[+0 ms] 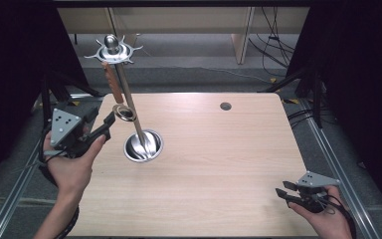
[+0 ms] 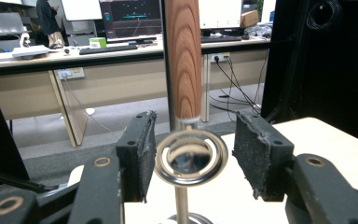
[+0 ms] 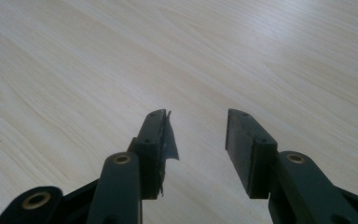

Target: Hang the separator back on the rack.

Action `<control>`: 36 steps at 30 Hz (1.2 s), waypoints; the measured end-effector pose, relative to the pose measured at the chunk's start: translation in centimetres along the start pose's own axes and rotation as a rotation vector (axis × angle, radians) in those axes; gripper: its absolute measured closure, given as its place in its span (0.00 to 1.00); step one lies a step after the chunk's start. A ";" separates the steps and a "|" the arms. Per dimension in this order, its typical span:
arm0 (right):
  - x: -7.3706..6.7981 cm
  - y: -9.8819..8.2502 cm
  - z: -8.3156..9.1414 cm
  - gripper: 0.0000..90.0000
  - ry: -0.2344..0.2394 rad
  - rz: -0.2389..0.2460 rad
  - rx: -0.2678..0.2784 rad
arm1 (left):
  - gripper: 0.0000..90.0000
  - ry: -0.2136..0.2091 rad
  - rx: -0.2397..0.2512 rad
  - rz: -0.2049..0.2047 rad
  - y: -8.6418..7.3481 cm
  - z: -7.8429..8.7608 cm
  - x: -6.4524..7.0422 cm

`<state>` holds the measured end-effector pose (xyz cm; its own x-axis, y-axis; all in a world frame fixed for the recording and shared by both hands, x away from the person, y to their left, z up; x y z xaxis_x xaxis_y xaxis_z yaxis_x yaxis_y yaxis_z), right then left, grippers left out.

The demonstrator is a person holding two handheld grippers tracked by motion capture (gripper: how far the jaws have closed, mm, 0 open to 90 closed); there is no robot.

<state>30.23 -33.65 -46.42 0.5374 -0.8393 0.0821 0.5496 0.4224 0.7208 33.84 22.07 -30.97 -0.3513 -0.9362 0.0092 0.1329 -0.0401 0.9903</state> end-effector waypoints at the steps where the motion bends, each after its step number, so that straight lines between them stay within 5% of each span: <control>1: 0.0 0.0 -0.1 0.66 0.002 0.007 0.007 | 0.52 -0.003 -0.002 0.000 -0.3 0.1 0.1; 7: -0.2 0.1 0.0 0.65 0.007 -0.013 -0.003 | 0.51 -0.017 -0.014 -0.006 -1.9 0.8 1.0; 9: 0.1 0.0 0.0 0.65 0.004 0.023 0.002 | 0.51 -0.024 -0.018 -0.009 -2.6 1.0 1.4; 15: 0.1 0.0 -0.1 0.65 0.008 0.018 0.005 | 0.50 -0.044 -0.048 -0.015 -4.8 1.4 1.9; 36: -0.4 0.0 -0.1 0.65 0.018 -0.035 -0.028 | 0.46 -0.105 -0.242 -0.020 -12.9 1.4 2.0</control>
<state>30.04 -33.25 -46.49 0.5283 -0.8478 0.0448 0.5858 0.4022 0.7036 30.08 21.18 -43.55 -0.4488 -0.8935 0.0171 0.3384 -0.1522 0.9286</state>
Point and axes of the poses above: each handheld gripper's, and its own axes: z roughly backward along the jaws, y roughly out of its top, x roughly to its right, the point moved 1 cm from there along -z, roughly forward along the jaws, and after that the axes turned 4 degrees about -y, right-handed, at the moved point
